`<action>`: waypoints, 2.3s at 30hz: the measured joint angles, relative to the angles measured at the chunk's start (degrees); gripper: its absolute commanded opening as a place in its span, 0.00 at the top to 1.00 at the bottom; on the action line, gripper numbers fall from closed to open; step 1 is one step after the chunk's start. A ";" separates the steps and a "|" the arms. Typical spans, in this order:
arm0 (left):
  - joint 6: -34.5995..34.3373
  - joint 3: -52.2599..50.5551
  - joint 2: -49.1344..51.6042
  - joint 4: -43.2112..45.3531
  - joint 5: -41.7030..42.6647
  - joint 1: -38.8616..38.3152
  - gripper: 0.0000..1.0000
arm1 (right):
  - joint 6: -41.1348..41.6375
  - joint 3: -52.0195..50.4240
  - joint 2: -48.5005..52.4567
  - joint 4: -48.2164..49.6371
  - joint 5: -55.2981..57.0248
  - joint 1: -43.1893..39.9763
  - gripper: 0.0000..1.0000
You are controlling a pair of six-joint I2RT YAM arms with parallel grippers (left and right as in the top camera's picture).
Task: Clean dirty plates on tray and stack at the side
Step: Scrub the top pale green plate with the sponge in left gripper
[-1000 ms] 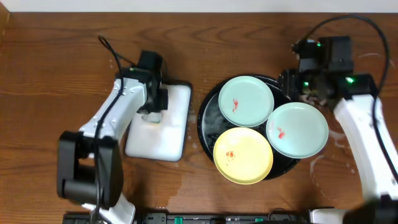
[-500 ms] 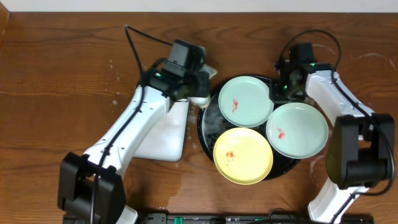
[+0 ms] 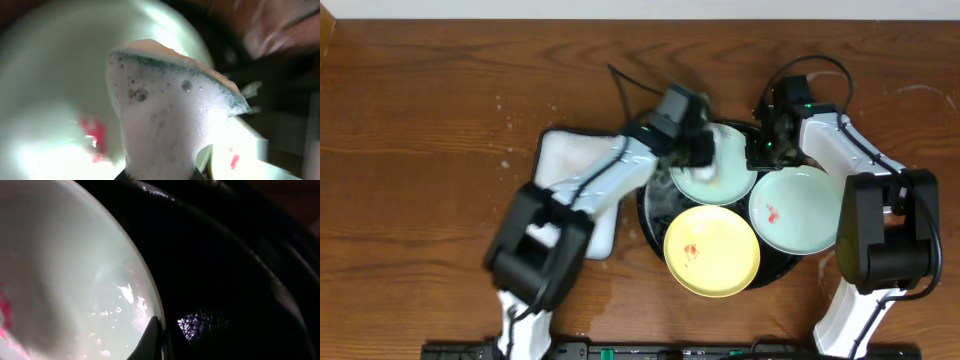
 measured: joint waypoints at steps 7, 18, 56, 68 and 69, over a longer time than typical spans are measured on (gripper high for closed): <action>-4.04 1.27 6.64 0.09 2.73 -0.50 0.93 | 0.39 0.02 0.00 -0.59 -0.11 0.46 0.99; 6.58 7.67 6.54 -13.25 -19.15 0.28 0.93 | 0.42 0.11 -0.02 -1.14 0.24 0.83 0.99; -2.03 13.53 10.19 -21.49 -12.20 3.96 0.93 | 0.57 0.31 -0.02 -3.02 -0.44 1.62 0.99; -1.38 16.37 11.45 -23.69 -13.20 1.49 0.92 | 0.59 0.28 -0.02 -3.48 -1.79 2.05 0.99; -2.32 16.41 11.58 -23.12 -11.50 1.18 0.92 | 0.59 0.28 -0.02 -3.63 -1.66 2.05 0.99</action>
